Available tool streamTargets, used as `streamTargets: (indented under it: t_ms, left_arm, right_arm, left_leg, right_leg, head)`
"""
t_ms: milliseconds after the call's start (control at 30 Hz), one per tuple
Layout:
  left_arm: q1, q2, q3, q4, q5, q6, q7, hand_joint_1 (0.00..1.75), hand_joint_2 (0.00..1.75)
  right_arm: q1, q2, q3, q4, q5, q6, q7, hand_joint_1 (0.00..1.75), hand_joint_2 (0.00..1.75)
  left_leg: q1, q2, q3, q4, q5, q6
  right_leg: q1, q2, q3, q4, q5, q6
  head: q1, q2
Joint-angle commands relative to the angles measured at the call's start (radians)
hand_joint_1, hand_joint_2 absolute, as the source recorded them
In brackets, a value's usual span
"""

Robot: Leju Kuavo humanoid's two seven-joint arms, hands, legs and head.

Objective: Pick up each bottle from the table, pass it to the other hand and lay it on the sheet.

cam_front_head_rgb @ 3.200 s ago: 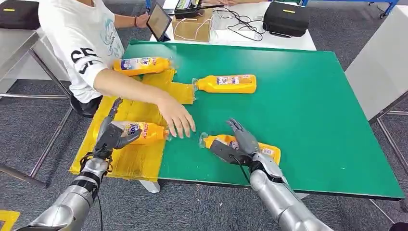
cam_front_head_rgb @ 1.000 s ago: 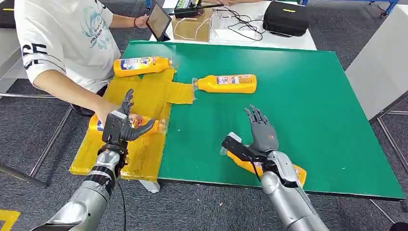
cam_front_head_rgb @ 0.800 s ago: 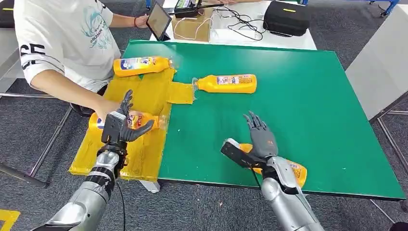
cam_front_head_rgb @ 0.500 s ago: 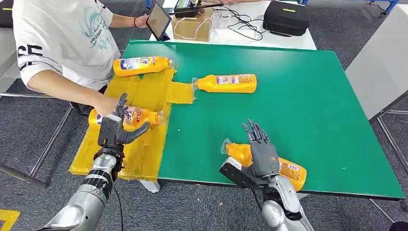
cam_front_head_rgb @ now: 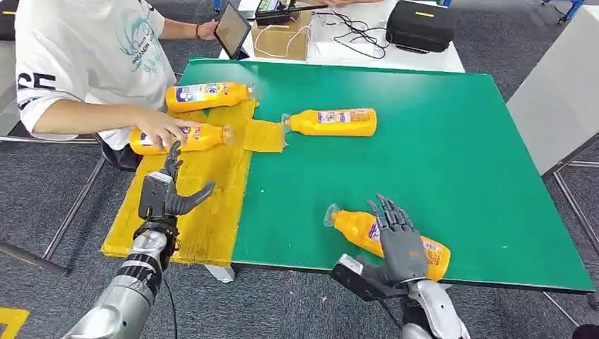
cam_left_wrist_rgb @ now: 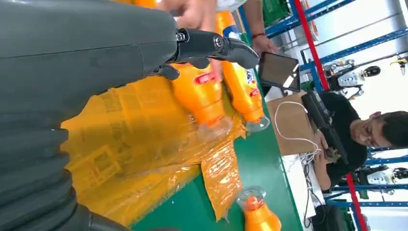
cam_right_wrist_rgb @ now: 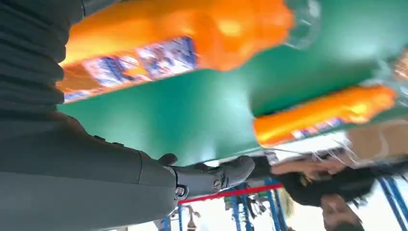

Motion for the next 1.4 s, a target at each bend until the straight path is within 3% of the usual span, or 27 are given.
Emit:
streamTargets:
  t_ms: [33,133,500,867,1400]
  left_arm:
    - [-0.007,0.002,0.04,0.002,0.009,-0.019,0.009,0.0,1.75]
    - [-0.007,0.003,0.04,0.002,0.009,-0.019,0.009,0.0,1.75]
    - [-0.008,0.002,0.044,0.005,0.009,-0.022,0.014,0.0,1.75]
    - [0.018,-0.009,0.041,-0.014,0.004,-0.038,0.022,0.0,1.75]
    - [-0.029,-0.017,-0.003,0.05,-0.004,-0.063,0.027,0.0,1.75]
  right_arm:
    - [0.071,-0.052,-0.033,0.001,0.033,0.025,0.059,0.0,1.75]
    - [0.069,-0.053,-0.034,0.0,0.033,0.025,0.058,0.0,1.75]
    - [0.074,-0.055,-0.043,-0.002,0.036,0.035,0.075,0.0,1.75]
    - [0.098,-0.064,-0.1,-0.009,0.155,0.014,0.144,0.0,1.75]
    - [-0.204,-0.037,-0.273,0.515,0.048,0.069,0.083,0.0,1.75]
  left_leg:
    - [0.002,-0.002,0.007,0.001,-0.004,-0.002]
    - [0.0,0.001,0.002,0.0,-0.001,-0.001]
    - [0.001,0.001,0.004,0.0,-0.002,-0.001]
    - [0.001,0.0,0.004,0.0,-0.002,-0.001]
    - [0.002,0.001,0.006,0.0,-0.002,-0.001]
  right_leg:
    - [0.002,-0.003,0.008,0.0,-0.004,-0.003]
    - [0.001,0.0,0.002,0.0,-0.001,-0.001]
    - [0.001,0.0,0.004,0.0,-0.002,-0.002]
    - [0.001,0.0,0.004,0.0,-0.002,-0.001]
    - [0.002,0.001,0.007,-0.001,-0.001,-0.002]
  head:
    - [0.0,0.0]
    - [0.0,0.0]
    - [0.0,0.0]
    - [0.0,0.0]
    - [0.0,0.0]
